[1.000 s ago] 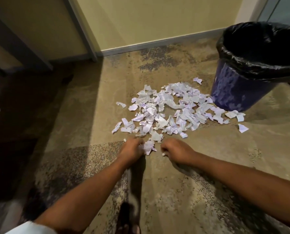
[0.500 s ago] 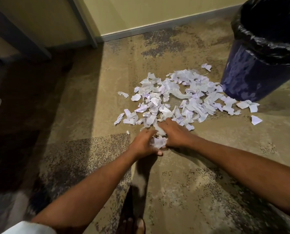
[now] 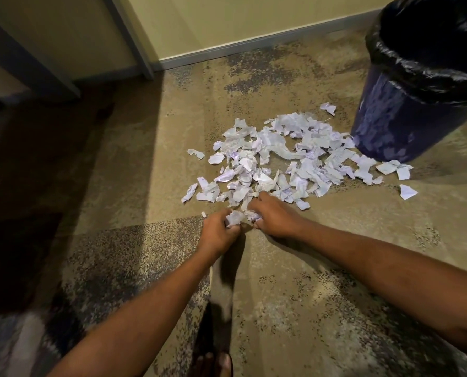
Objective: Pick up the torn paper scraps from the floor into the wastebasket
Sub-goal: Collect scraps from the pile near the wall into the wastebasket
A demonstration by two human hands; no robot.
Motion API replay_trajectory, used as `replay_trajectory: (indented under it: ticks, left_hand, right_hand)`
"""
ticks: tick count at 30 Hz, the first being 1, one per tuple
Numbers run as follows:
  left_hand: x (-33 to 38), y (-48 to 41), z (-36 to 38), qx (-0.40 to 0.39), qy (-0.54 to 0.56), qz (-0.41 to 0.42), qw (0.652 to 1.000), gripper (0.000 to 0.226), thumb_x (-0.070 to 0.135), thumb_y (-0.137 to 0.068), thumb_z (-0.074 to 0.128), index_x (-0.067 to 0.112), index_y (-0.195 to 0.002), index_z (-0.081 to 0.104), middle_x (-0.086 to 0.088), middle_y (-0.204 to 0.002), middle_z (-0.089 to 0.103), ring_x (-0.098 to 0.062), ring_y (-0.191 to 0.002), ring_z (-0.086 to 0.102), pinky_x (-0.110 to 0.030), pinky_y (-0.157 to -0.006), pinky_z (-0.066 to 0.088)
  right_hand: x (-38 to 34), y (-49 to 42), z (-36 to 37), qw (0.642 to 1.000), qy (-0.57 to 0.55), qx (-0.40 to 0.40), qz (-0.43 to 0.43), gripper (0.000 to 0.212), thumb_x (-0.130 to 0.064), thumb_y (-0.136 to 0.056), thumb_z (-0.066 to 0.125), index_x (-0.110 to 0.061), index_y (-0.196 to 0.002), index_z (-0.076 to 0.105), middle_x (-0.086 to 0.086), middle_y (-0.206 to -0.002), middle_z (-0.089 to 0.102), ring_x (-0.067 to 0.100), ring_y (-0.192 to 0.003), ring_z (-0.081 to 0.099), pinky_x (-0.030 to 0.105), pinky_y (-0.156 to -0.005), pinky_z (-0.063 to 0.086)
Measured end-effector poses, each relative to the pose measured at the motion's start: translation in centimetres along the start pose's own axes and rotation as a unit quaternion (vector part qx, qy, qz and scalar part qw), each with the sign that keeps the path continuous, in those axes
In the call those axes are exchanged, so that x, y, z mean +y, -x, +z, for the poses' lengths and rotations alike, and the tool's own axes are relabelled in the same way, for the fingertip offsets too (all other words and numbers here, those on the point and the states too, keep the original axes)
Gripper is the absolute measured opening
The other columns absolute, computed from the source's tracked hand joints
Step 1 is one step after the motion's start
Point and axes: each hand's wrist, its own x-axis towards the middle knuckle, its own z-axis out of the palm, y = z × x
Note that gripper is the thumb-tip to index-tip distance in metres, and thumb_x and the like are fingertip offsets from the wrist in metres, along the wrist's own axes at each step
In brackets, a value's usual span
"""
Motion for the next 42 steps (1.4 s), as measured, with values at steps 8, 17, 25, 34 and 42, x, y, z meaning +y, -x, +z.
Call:
replay_trajectory:
  ticks: [8,17,25,34,42]
  left_hand:
    - [0.6,0.0,-0.3,-0.050,-0.141,0.071,0.986,0.059,0.019,-0.092,0.076,0.030,-0.147,0.058,0.002,-0.107,0.061,-0.013,-0.095,0.056,-0.026,-0.075,0.041]
    - [1.9,-0.3,-0.1,-0.036,-0.050,-0.060,0.996,0.019,0.021,-0.098,0.072,0.019,-0.115,0.065,-0.005,-0.099,0.071,-0.021,-0.083,0.073,-0.040,-0.074,0.063]
    - [7.1,-0.1,0.2,-0.081,0.184,-0.154,0.967,0.018,0.023,-0.096,0.073,0.007,-0.096,0.066,-0.021,-0.104,0.076,-0.029,-0.094,0.075,-0.043,-0.085,0.061]
    - [18.3,-3.2,-0.4,-0.091,0.383,-0.108,0.913,0.090,0.041,-0.072,0.084,0.013,-0.145,0.039,-0.020,-0.126,0.069,-0.034,-0.103,0.076,-0.053,-0.085,0.065]
    - [33.0,-4.3,-2.0,-0.097,0.450,0.003,0.888,0.039,0.009,-0.098,0.070,-0.006,-0.129,0.051,-0.022,-0.094,0.071,-0.018,-0.053,0.069,-0.025,-0.045,0.056]
  right_hand:
    - [-1.2,0.9,0.8,0.999,-0.024,0.000,-0.037,0.016,-0.024,-0.090,0.078,-0.024,-0.106,0.073,-0.008,-0.097,0.053,0.012,-0.090,0.052,0.029,-0.071,0.043]
    - [0.6,3.2,-1.1,0.992,-0.099,-0.024,0.076,0.032,-0.007,-0.085,0.076,-0.032,-0.088,0.056,-0.014,-0.089,0.055,0.011,-0.085,0.058,0.023,-0.061,0.040]
    - [0.3,4.4,-5.0,0.881,-0.407,-0.032,0.240,0.026,0.002,-0.089,0.077,-0.012,-0.110,0.070,0.020,-0.089,0.079,0.025,-0.067,0.075,0.043,-0.063,0.065]
    - [1.2,5.2,-14.7,0.794,-0.567,0.090,0.200,0.028,0.013,-0.090,0.068,0.005,-0.116,0.061,0.024,-0.090,0.075,0.029,-0.079,0.073,0.035,-0.068,0.063]
    - [2.7,7.5,-26.5,0.769,-0.572,0.238,0.156,0.021,0.006,-0.089,0.066,-0.007,-0.106,0.066,0.014,-0.076,0.066,0.015,-0.056,0.056,0.023,-0.045,0.033]
